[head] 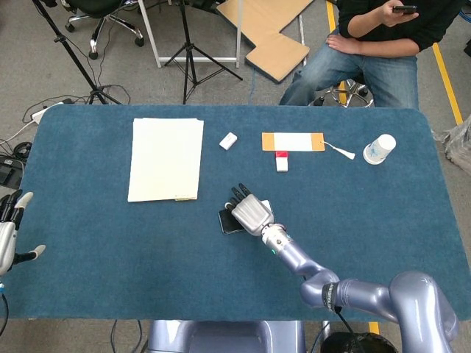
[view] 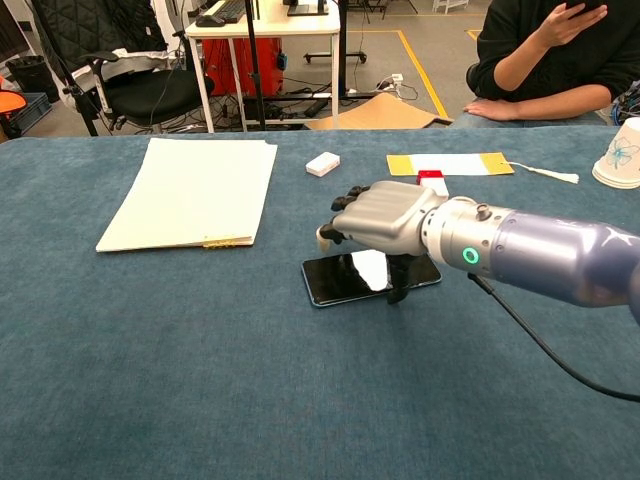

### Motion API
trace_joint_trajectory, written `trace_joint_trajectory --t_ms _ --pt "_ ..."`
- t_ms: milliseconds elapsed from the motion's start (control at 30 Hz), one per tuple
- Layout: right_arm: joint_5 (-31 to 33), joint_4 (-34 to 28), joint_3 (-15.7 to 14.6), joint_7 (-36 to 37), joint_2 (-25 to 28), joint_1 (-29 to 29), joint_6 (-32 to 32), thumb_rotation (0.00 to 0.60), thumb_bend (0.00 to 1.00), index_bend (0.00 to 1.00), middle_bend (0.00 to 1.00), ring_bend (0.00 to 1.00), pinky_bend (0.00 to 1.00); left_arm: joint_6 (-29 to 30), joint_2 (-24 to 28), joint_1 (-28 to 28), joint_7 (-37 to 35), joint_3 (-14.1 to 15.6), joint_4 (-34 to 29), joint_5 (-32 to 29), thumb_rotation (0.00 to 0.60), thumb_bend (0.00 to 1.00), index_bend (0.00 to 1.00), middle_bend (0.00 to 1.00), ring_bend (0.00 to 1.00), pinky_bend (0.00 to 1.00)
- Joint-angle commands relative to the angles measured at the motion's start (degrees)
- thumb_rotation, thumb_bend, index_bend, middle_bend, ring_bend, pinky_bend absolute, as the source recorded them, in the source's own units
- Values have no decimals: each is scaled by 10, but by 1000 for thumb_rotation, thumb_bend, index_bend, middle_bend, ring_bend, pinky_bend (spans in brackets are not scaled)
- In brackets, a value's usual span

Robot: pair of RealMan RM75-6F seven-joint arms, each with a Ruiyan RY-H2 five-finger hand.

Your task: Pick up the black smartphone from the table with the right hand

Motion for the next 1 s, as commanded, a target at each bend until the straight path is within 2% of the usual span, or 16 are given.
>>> trace_joint_trajectory --t_ms 33,233,333,533,700,1000 --pt "9 3 -4 -12 -8 8 2 600 15 234 230 0 0 -1 0 -1 1 0 0 -2 600 0 0 0 0 0" --pt "19 15 -15 -26 -13 17 -5 600 33 243 256 0 0 0 1 -1 -3 -1 1 -3 600 0 0 0 0 0" --pt "25 17 -20 -32 -15 21 -8 600 61 281 285 0 0 -4 0 -2 -3 -1 2 -4 600 0 0 0 0 0" --pt "27 14 -22 -28 -17 24 -1 600 200 407 417 16 0 -5 -1 -3 -2 0 3 -3 600 0 0 0 0 0" --pt "13 0 -13 27 -11 13 16 600 257 447 475 75 0 -4 0 -3 -2 1 2 -2 600 0 0 0 0 0" --pt "-35 -49 11 181 22 -21 61 600 296 456 484 106 0 2 3 0 -6 4 -3 8 600 0 0 0 0 0"
